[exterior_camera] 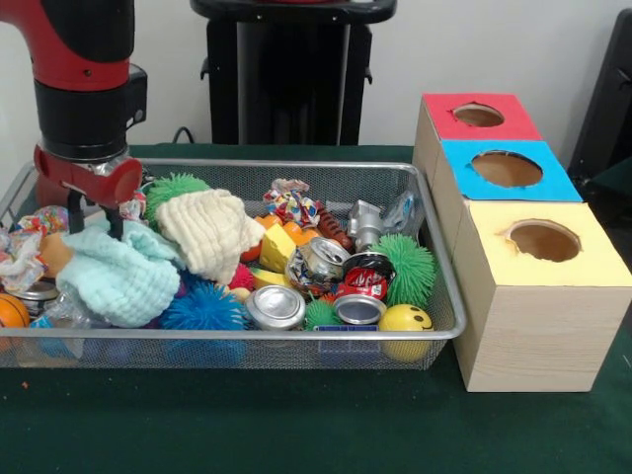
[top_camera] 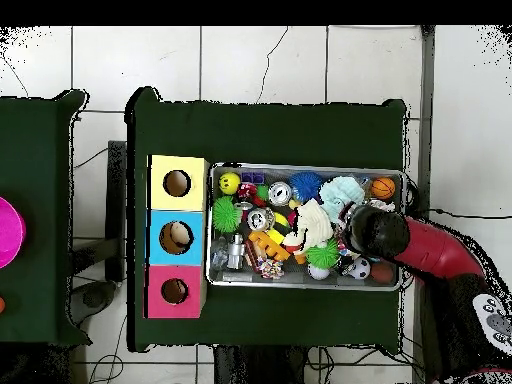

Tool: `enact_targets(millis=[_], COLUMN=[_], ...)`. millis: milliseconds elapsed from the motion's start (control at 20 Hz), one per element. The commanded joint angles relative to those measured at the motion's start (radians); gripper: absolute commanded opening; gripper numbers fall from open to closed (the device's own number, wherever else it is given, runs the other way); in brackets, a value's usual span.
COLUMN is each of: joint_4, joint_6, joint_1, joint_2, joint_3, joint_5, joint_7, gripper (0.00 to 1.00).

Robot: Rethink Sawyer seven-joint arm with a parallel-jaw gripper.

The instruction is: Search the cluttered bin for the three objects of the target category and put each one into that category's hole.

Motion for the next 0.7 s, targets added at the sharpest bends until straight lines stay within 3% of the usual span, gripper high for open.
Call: enact_targets(millis=[50, 500, 700], joint_4=[0.005, 0.054, 0.068], joint_6=[0.082, 0.021, 0.034], joint_1=[0.027, 0.193, 0.256], joint_2=[0.009, -0.002, -0.019], joint_3=[0.085, -0.026, -0.071], joint_5=[-0.073, -0.031, 0.003], joint_7=[-0.121, 0.109, 0.163], gripper=[1.00, 1.00, 1.00])
